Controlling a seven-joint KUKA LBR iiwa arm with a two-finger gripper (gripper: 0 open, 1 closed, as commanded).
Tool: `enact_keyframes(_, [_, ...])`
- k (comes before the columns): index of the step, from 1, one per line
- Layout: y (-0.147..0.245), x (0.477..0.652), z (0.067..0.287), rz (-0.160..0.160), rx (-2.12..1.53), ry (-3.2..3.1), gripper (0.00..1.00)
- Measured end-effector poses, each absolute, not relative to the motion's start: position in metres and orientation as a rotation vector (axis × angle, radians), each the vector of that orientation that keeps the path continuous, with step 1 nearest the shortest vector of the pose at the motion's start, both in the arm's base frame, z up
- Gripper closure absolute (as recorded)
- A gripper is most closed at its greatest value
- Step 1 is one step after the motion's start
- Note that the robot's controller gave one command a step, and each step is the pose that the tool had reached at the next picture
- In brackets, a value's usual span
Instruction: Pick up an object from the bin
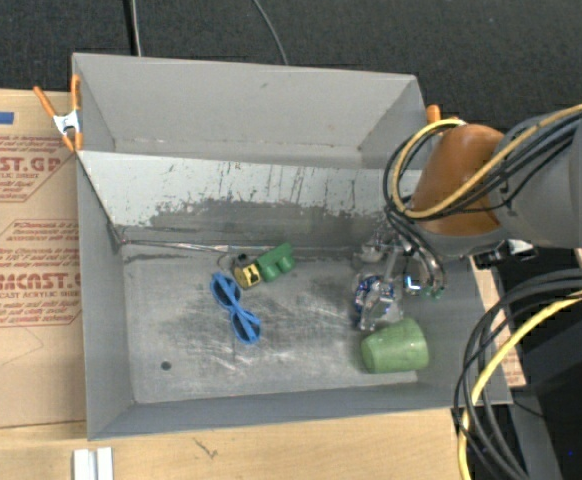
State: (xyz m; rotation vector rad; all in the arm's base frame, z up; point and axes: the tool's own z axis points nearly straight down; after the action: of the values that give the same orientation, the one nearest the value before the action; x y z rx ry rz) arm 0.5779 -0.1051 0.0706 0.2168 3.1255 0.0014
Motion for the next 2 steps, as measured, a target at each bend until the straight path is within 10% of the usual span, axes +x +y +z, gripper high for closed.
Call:
enact_keyframes(1, [-0.105,0.579,0.0754,0.001,0.214,3.123,1.0])
enact_keyframes(2, [-0.1052,0.5768,0.073,0.0,0.214,3.129,0.0])
